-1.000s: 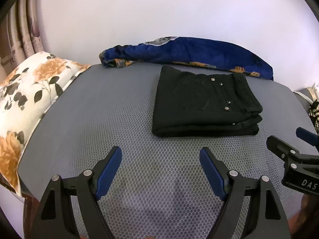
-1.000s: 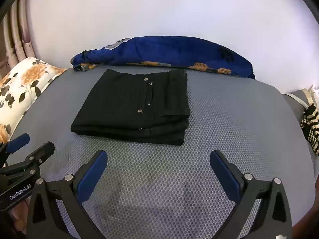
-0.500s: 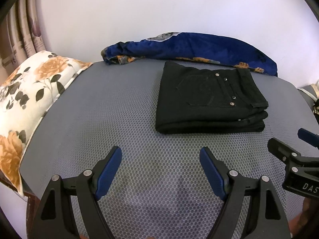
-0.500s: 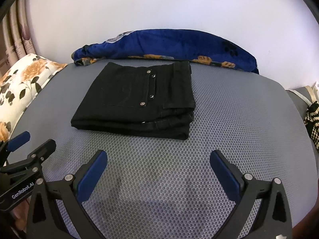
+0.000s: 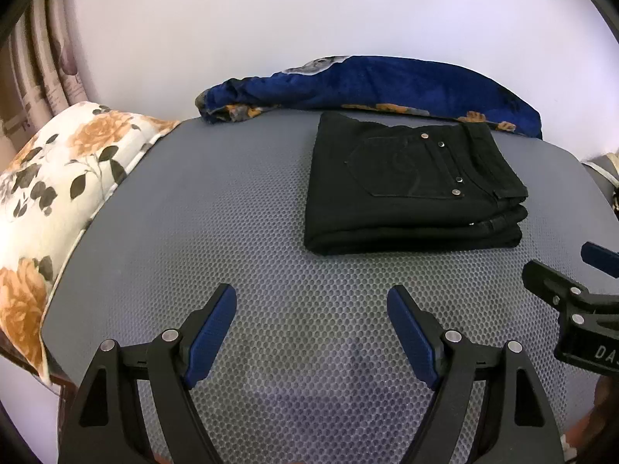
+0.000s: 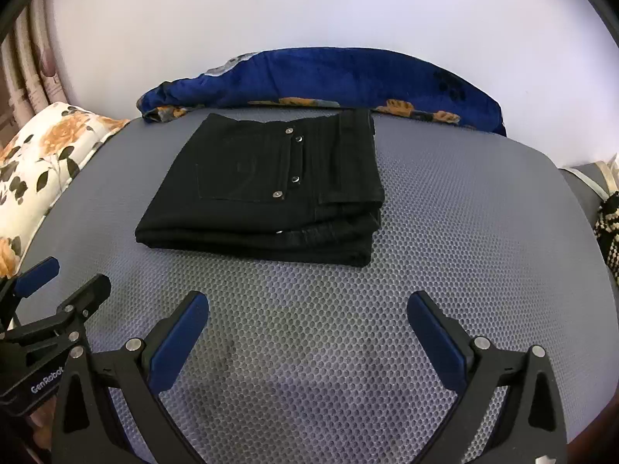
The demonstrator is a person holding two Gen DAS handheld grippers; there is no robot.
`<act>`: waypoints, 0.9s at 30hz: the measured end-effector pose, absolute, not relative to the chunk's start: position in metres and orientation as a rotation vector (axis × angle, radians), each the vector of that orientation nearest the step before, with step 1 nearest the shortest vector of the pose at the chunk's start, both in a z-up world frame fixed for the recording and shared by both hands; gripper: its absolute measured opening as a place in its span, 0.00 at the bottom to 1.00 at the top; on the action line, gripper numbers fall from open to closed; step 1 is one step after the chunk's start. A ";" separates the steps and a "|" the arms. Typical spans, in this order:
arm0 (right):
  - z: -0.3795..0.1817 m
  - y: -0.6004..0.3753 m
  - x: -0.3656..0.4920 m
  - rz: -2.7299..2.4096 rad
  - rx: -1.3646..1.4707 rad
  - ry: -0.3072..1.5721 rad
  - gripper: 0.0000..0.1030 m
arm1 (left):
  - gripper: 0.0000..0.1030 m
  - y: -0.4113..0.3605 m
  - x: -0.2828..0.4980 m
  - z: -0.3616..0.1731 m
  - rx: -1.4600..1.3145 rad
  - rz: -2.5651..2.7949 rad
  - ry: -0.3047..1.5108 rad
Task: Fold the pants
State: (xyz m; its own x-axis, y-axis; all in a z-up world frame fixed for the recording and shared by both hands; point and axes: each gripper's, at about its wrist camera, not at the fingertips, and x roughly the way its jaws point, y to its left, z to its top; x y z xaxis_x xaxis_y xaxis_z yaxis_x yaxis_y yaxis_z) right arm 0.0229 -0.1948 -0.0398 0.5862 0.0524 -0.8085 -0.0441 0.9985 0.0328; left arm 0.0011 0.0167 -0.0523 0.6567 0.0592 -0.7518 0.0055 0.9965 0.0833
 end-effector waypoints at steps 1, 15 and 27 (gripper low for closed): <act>-0.040 -0.195 0.023 0.056 0.011 0.944 0.99 | 0.78 0.017 0.001 -0.053 0.080 0.028 0.857; -0.046 -0.192 0.025 0.053 0.003 0.966 0.99 | 0.78 0.019 0.005 -0.060 0.075 0.015 0.875; -0.043 -0.190 0.023 0.028 -0.004 0.963 0.99 | 0.78 0.019 0.004 -0.063 0.078 -0.002 0.875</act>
